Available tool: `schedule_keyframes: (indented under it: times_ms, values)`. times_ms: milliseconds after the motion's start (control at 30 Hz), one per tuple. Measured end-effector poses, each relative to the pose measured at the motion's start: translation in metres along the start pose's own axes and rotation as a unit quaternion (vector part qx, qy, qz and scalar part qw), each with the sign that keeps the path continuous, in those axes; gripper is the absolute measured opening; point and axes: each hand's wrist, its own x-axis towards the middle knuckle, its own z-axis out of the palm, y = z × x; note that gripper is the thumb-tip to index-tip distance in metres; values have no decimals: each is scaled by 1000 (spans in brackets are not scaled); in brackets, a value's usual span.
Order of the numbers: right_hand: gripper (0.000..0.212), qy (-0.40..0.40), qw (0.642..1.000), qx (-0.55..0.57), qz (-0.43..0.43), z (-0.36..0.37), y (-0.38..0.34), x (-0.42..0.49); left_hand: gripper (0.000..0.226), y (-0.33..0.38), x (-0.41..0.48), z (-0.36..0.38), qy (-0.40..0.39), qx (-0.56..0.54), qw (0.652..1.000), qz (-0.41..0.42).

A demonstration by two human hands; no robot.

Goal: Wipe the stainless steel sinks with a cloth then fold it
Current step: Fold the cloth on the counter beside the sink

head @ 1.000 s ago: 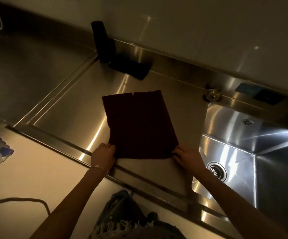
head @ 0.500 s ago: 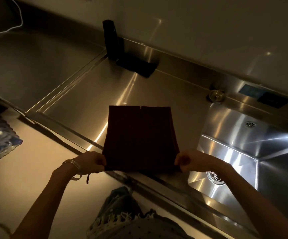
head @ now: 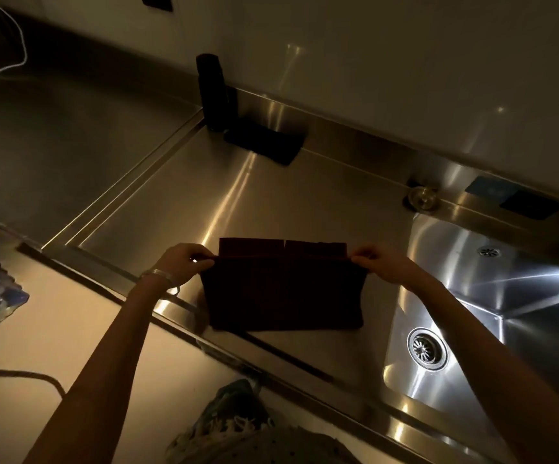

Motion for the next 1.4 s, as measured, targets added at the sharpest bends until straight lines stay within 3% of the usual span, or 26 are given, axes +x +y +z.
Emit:
schedule_keyframes:
  times_ms: [333,567,667,833,1033,1133,1267,1400]
  values:
    - [17,80,985,-78,128,21,11,68,11,-5,81,18,91,50,993,-63]
    - [24,128,971,-59,191,36,15,86,14,-10,96,30,105,86,989,-54]
    - [23,127,975,-65,171,38,19,89,24,-15,98,34,105,140,985,3]
    - [44,-1,989,-126,82,25,19,89,49,-14,110,25,-23,271,960,66]
    - [29,-22,972,-202,119,17,25,96,31,5,125,12,-143,309,938,70]
    - [28,-6,981,-156,118,3,26,88,30,14,130,1,-162,287,941,79]
    - [24,18,989,-117,85,-29,11,65,29,35,131,-24,-117,199,968,97]
    - [18,145,982,-114,39,-64,-8,39,20,60,139,-47,38,166,971,170]
